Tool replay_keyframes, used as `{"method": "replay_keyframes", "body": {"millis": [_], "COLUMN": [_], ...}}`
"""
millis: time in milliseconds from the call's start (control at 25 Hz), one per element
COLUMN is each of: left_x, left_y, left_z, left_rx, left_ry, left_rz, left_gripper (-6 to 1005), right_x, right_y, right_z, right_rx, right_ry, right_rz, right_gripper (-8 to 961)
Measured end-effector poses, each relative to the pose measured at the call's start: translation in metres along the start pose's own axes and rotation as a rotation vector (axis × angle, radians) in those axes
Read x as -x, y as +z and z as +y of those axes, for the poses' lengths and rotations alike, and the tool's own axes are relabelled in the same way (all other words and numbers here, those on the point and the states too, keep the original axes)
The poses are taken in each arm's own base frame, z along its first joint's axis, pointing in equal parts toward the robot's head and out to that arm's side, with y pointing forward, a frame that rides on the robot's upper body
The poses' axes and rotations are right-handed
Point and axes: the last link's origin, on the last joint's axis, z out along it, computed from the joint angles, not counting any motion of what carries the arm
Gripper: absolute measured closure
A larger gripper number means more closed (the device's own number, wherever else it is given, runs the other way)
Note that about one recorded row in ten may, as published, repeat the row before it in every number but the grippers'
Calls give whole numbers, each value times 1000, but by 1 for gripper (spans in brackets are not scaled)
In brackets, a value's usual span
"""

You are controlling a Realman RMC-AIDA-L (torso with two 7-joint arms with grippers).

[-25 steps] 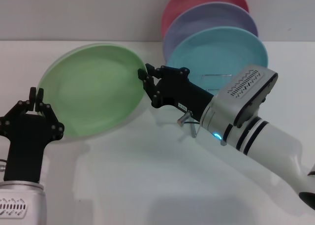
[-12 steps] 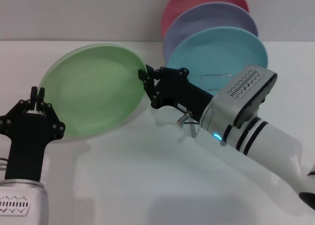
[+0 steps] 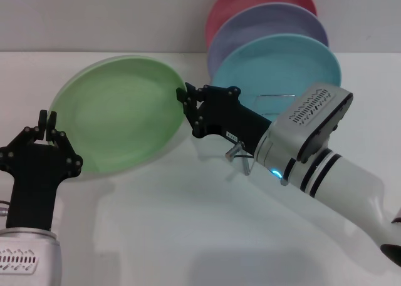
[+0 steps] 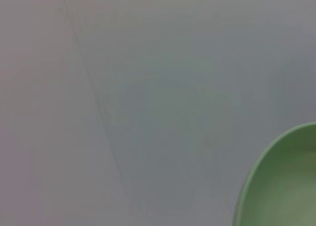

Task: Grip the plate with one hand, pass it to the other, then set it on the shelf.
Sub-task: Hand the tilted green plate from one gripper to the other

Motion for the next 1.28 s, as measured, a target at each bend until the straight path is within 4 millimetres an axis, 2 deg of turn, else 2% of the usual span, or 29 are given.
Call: {"method": "replay_keyframes", "body": {"millis": [1280], "left_x": [2], "left_y": [2], "left_z": [-2], "left_rx": [7], "left_ry": [1], "left_rz": [-1], "left_gripper": [964], "right_x": [1], "right_y": [1], "right_z": [2], "right_rx": [-2], "right_ry": [-21], "right_rz": [-6], "right_gripper": [936]}}
